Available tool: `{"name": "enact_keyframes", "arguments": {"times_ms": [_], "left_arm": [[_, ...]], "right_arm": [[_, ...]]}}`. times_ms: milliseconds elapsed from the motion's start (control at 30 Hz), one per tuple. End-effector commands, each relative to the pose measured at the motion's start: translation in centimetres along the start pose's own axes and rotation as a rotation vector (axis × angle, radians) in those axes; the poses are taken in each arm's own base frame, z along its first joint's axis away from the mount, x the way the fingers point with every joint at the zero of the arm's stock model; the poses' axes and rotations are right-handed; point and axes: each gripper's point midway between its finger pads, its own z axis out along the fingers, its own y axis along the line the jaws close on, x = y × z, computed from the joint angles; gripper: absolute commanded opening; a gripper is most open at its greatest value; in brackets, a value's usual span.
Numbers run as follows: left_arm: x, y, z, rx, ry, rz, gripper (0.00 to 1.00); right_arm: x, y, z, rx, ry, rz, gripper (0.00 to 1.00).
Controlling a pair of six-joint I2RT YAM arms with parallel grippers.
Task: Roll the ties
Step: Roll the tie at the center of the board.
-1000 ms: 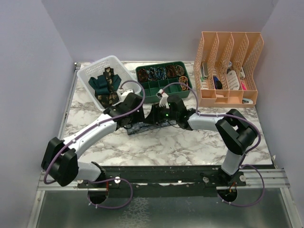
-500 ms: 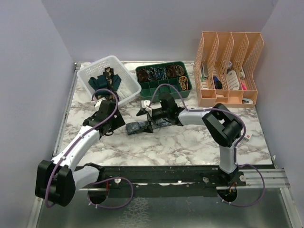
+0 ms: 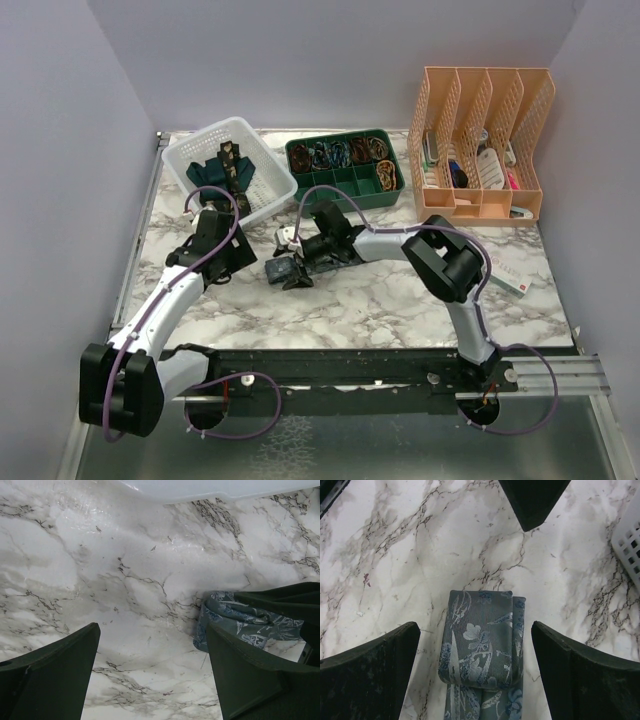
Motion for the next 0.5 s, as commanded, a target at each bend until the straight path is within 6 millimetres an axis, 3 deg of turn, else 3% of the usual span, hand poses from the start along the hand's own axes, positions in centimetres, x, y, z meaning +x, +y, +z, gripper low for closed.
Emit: {"name": "enact_keyframes", "arguments": {"times_ms": [0, 133, 267, 467], "left_arm": [[0.0, -0.1, -0.3, 0.028, 0.001, 0.017, 0.87], [-0.1, -0.1, -0.3, 0.035, 0.002, 0.021, 0.87], [-0.1, -0.1, -0.3, 0.034, 0.001, 0.026, 0.87], [0.2, 0.3, -0.1, 0.024, 0.011, 0.029, 0.87]], "right_arm": [[1.1, -0.2, 1.1, -0.006, 0.02, 0.029, 1.0], [1.4, -1.0, 1.5, -0.004, 0.037, 0.046, 1.0], [1.5, -0.9, 1.8, -0.034, 0.043, 0.047, 0.93], [1.9, 0.6, 2.4, -0.079, 0.07, 0.048, 0.9]]}}
